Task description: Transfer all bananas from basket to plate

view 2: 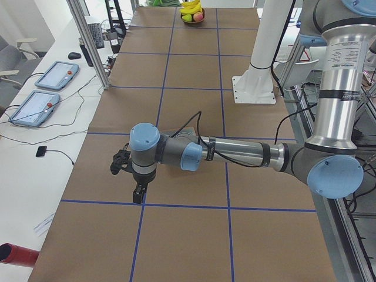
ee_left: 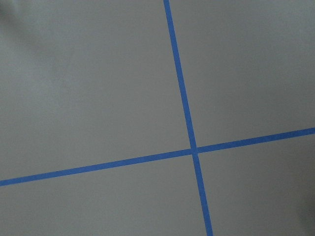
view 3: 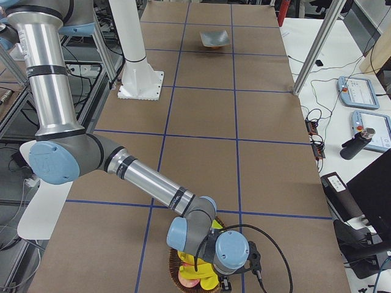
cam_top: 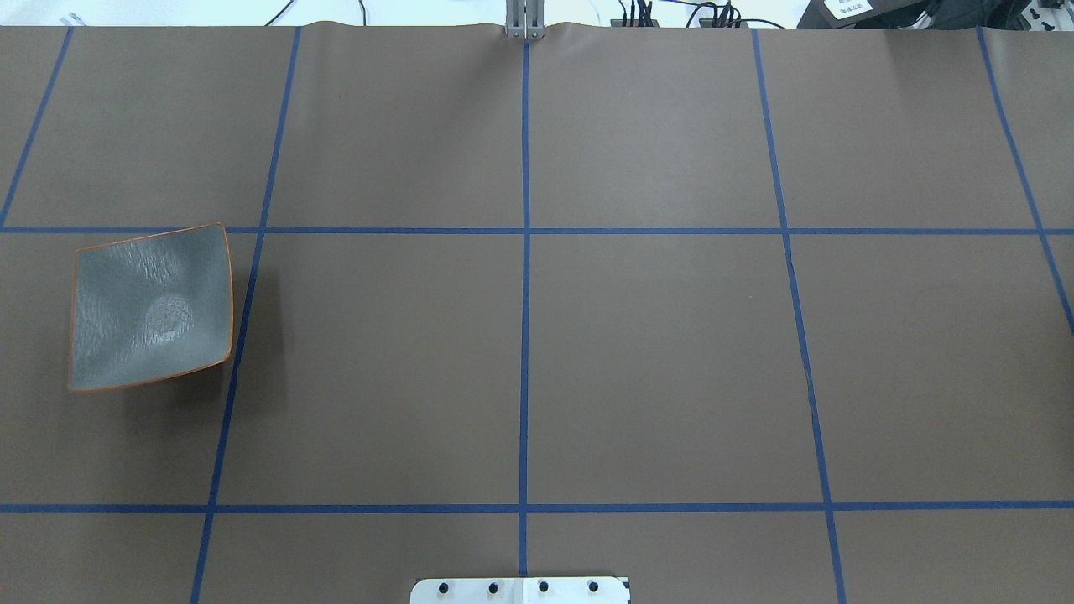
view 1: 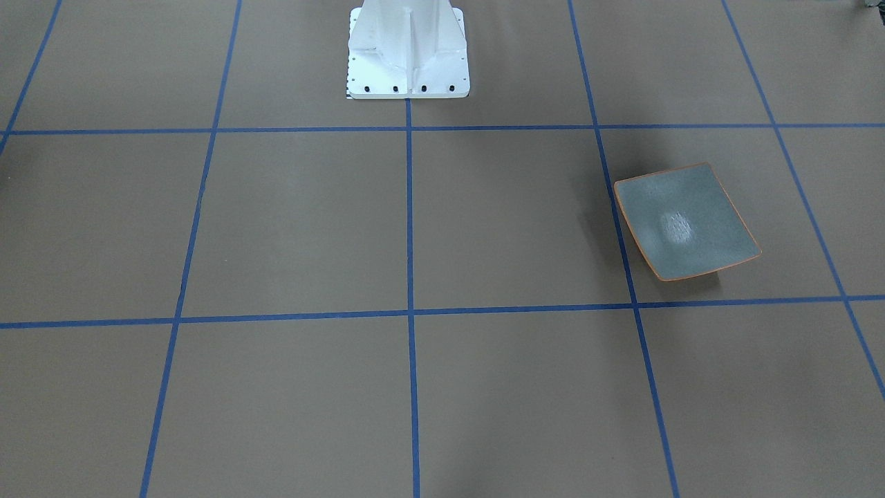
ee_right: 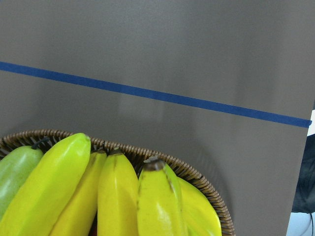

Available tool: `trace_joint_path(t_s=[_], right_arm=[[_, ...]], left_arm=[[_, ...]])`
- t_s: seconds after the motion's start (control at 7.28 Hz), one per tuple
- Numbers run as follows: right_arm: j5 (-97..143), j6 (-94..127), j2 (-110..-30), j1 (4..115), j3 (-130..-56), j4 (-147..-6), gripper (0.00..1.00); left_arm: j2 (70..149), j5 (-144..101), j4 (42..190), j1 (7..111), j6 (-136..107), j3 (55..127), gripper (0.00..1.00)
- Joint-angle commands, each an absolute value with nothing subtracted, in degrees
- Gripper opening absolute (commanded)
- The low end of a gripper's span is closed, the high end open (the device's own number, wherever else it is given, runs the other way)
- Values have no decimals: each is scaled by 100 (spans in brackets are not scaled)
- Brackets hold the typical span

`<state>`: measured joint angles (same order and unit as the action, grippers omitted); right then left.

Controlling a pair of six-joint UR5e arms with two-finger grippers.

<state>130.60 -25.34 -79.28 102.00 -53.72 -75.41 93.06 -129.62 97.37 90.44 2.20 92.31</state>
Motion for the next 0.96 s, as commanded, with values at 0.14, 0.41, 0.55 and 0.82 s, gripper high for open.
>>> trace_joint_path(t_s=[0.14, 0.41, 0.55, 0.82], right_arm=[[13052, -2435, -7910, 10011, -5317, -7532, 100], [13052, -2434, -7727, 9897, -5169, -7523, 100], [13043, -2435, -7569, 9836, -4950, -7480, 99], [12903, -2051, -7541, 9721, -4597, -6875, 99]], left_arm=[[9308, -12964, 9738, 9044, 220, 9246, 100], [9308, -12964, 9738, 9044, 220, 9237, 100], [9308, -12964, 9738, 9044, 220, 9246, 100], [9316, -12964, 9738, 9044, 220, 9255, 100]])
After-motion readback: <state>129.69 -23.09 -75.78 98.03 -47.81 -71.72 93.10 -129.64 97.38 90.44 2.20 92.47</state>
